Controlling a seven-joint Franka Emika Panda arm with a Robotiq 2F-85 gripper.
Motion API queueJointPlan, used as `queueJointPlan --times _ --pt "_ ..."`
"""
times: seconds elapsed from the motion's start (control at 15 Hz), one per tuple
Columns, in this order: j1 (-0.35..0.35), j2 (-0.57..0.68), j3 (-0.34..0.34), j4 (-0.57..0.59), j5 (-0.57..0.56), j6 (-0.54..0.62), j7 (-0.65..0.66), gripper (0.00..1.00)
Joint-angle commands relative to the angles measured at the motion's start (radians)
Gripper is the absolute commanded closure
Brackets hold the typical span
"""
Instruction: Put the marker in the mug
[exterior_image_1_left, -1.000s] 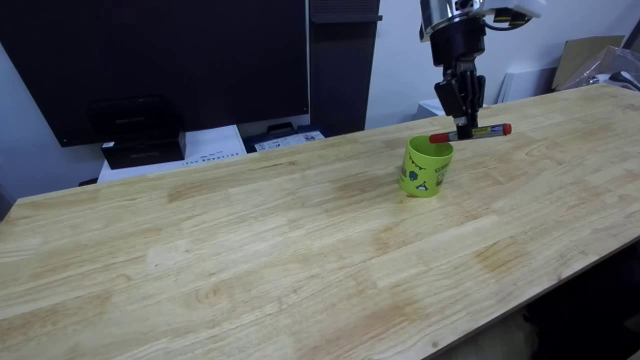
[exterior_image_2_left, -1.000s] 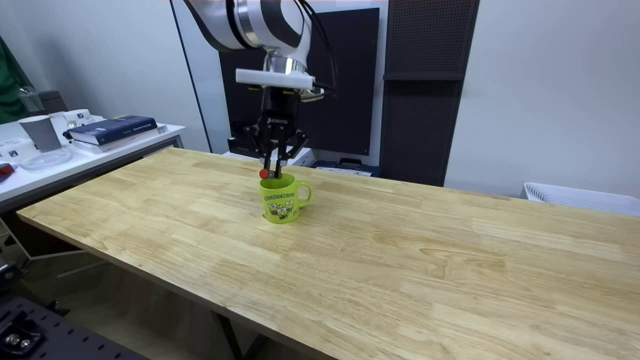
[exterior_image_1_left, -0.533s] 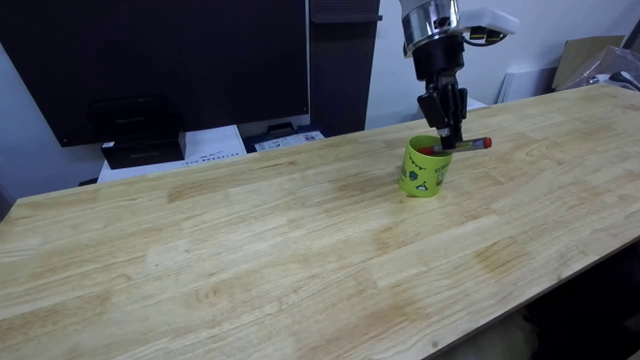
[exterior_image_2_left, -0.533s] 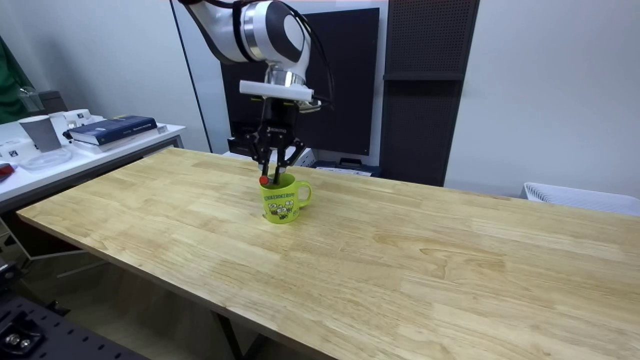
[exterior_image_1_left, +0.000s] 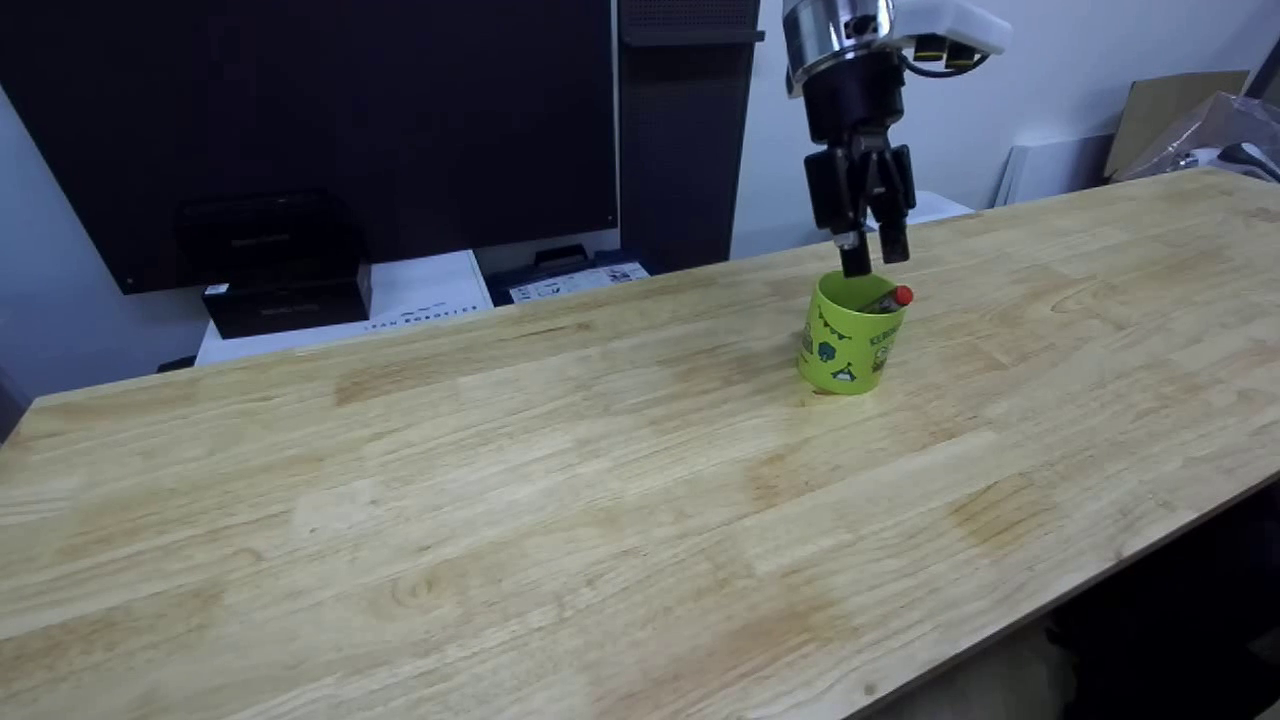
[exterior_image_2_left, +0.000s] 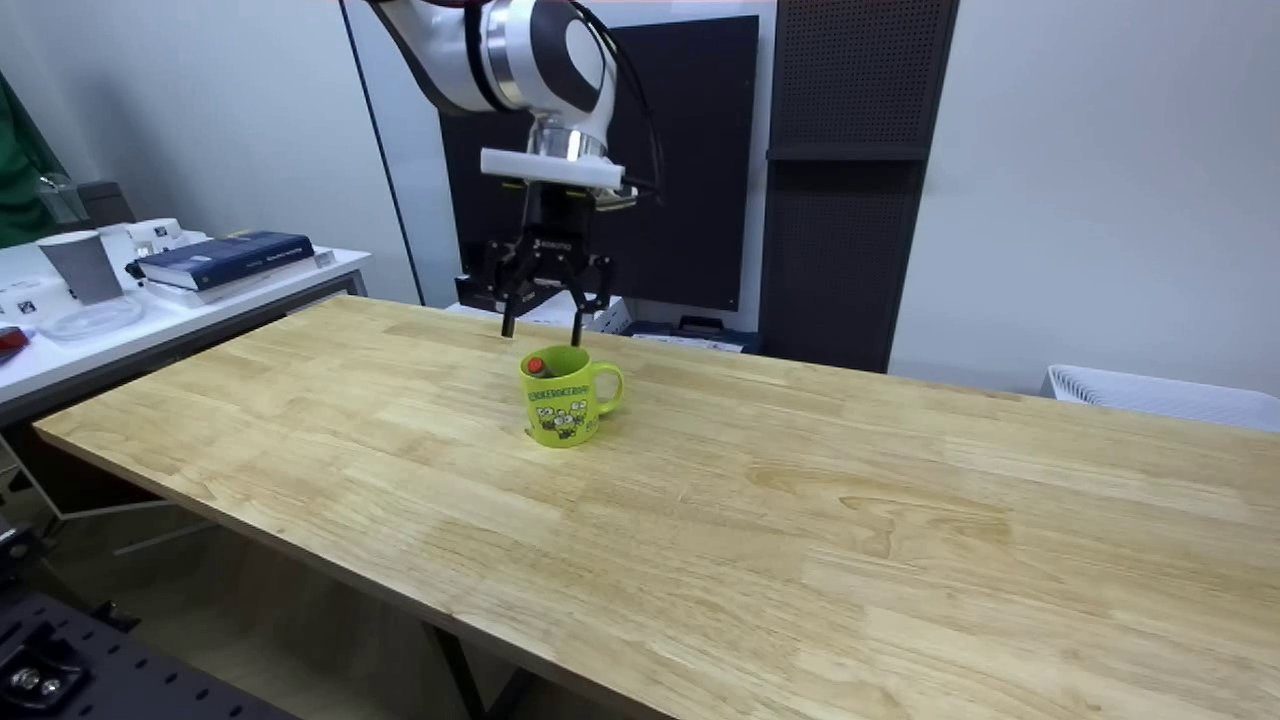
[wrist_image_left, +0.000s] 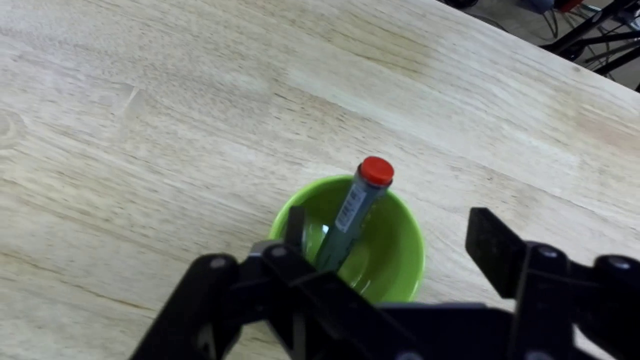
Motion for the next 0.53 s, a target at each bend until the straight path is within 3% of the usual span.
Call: queueJointPlan --times 0.0,0.47 --pt "0.015 -0.087 0.011 -0.06 -0.027 0.054 -0.005 0.0" --pt "0.058 -0.372 0.008 -0.375 -0.137 0.393 0.001 0.0"
